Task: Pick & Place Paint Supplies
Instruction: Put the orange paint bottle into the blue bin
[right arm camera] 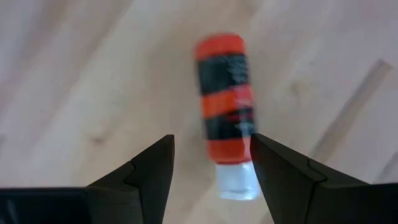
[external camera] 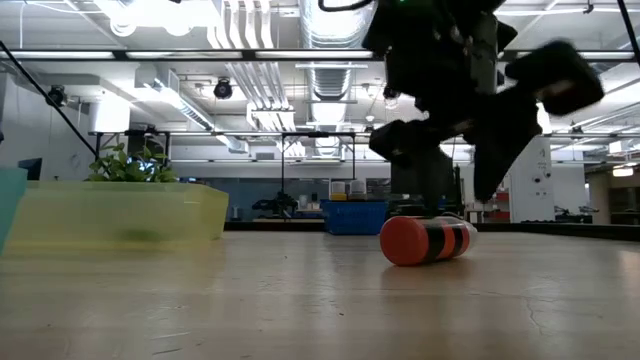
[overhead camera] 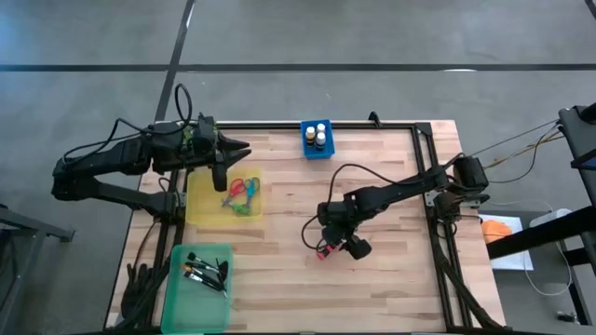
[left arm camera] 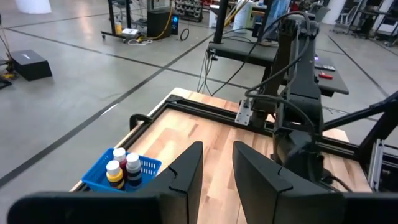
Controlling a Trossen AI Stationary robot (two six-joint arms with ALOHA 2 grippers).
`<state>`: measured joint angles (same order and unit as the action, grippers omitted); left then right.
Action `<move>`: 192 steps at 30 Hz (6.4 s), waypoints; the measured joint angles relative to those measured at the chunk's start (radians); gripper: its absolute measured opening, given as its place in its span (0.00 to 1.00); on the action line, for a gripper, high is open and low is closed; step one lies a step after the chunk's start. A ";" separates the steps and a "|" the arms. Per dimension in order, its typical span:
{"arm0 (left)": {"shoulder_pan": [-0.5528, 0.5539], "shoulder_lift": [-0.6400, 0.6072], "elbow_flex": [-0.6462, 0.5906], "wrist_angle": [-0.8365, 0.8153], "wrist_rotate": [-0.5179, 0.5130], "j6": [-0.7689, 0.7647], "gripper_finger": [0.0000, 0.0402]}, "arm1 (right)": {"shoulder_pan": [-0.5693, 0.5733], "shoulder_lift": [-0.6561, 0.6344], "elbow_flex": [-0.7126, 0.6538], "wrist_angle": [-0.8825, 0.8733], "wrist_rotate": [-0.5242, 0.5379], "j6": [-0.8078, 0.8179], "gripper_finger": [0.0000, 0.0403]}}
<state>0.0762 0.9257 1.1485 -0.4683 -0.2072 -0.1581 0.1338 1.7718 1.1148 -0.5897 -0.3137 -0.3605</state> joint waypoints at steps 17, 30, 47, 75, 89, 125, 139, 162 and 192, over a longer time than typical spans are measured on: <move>-0.023 0.000 -0.005 0.000 -0.001 -0.014 0.25 | -0.001 -0.019 -0.110 0.084 0.101 0.006 0.52; -0.023 0.000 -0.005 -0.001 -0.001 -0.023 0.25 | -0.001 -0.019 -0.146 0.131 0.113 0.017 0.52; -0.023 0.000 -0.008 0.001 -0.001 -0.026 0.25 | -0.001 -0.018 -0.153 0.158 0.078 0.059 0.26; -0.031 0.269 -0.002 0.286 0.227 -0.048 0.01 | -0.117 -0.264 0.333 -0.074 0.275 0.301 0.26; -0.036 0.341 -0.003 0.268 0.285 -0.082 0.01 | -0.129 -0.282 0.361 -0.006 0.287 0.330 0.26; -0.050 0.389 -0.077 0.118 0.197 0.033 0.35 | -0.066 -0.430 0.351 -0.173 0.368 0.695 0.06; -0.023 0.756 -0.135 0.387 0.191 0.077 0.40 | -0.046 -0.518 0.328 -0.227 0.422 0.804 0.50; 0.044 1.007 -0.005 0.446 0.128 0.210 0.64 | -0.033 -0.555 0.328 -0.268 0.420 0.846 0.65; 0.046 1.032 -0.019 0.337 0.362 0.120 0.29 | -0.033 -0.568 0.329 -0.237 0.430 0.814 0.65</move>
<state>0.1218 1.9578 1.1294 -0.1309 0.1549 -0.0378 0.1005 1.2041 1.4433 -0.8270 0.1162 0.4537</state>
